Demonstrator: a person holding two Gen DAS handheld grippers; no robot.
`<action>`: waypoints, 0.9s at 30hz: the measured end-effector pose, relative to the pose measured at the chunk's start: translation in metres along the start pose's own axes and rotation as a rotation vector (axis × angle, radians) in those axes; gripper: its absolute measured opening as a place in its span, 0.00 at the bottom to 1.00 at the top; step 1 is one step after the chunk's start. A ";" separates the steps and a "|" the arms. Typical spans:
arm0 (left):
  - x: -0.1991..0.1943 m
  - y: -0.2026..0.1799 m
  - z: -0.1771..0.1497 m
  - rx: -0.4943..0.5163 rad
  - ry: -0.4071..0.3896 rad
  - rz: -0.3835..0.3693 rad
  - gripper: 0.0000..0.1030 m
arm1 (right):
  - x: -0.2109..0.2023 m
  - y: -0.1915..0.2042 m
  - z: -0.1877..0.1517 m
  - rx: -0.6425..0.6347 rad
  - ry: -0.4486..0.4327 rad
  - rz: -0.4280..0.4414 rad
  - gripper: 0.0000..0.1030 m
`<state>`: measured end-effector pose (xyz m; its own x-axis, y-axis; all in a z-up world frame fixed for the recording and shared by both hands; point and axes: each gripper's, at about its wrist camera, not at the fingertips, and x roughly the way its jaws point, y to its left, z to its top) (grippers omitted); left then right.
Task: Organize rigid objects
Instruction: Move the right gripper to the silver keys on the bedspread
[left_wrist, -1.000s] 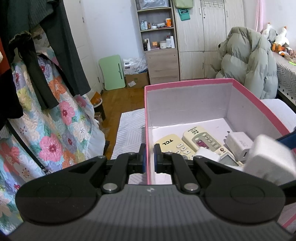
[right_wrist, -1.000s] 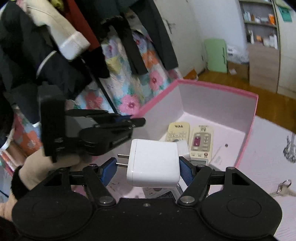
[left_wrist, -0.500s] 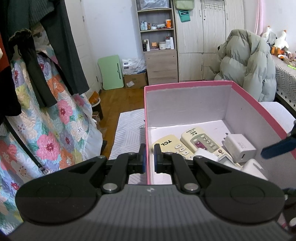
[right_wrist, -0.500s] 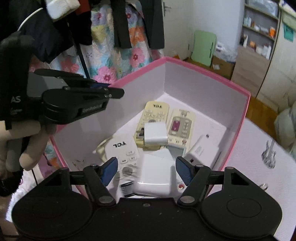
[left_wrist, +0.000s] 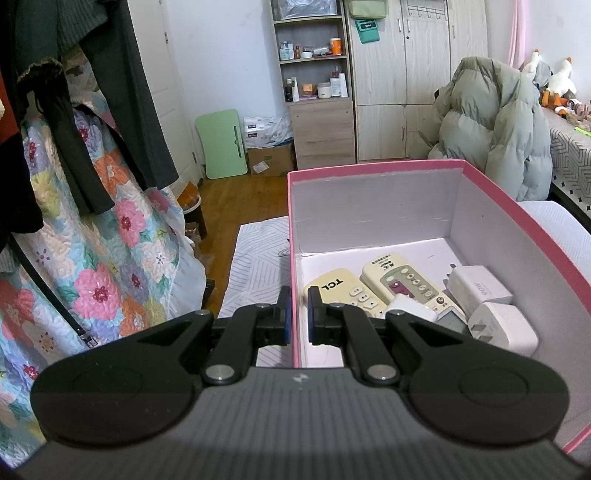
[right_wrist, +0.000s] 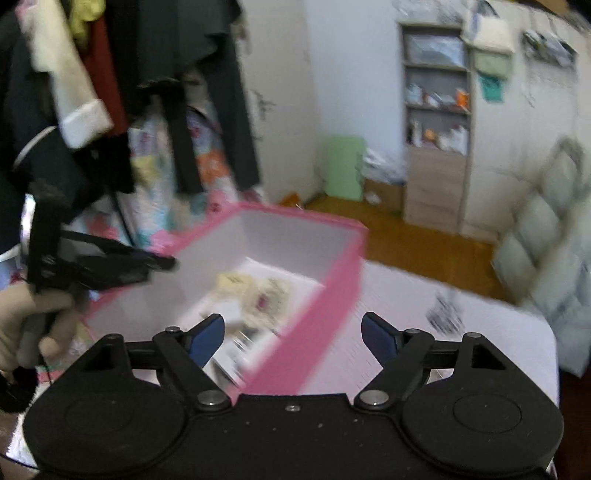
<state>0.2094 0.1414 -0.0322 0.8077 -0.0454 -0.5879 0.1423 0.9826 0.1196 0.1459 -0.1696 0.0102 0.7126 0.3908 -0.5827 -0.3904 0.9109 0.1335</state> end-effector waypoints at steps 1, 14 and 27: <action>0.000 0.000 0.000 -0.001 0.000 -0.001 0.05 | 0.002 -0.006 -0.005 0.010 0.026 -0.015 0.82; 0.000 -0.001 0.000 0.001 0.003 0.003 0.05 | 0.053 -0.046 -0.058 0.091 0.232 -0.060 0.47; 0.001 -0.001 0.000 0.000 0.008 -0.003 0.05 | 0.076 -0.037 -0.053 0.015 0.163 -0.085 0.06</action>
<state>0.2097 0.1406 -0.0331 0.8026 -0.0464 -0.5948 0.1446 0.9824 0.1185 0.1838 -0.1803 -0.0816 0.6386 0.2866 -0.7142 -0.3227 0.9423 0.0896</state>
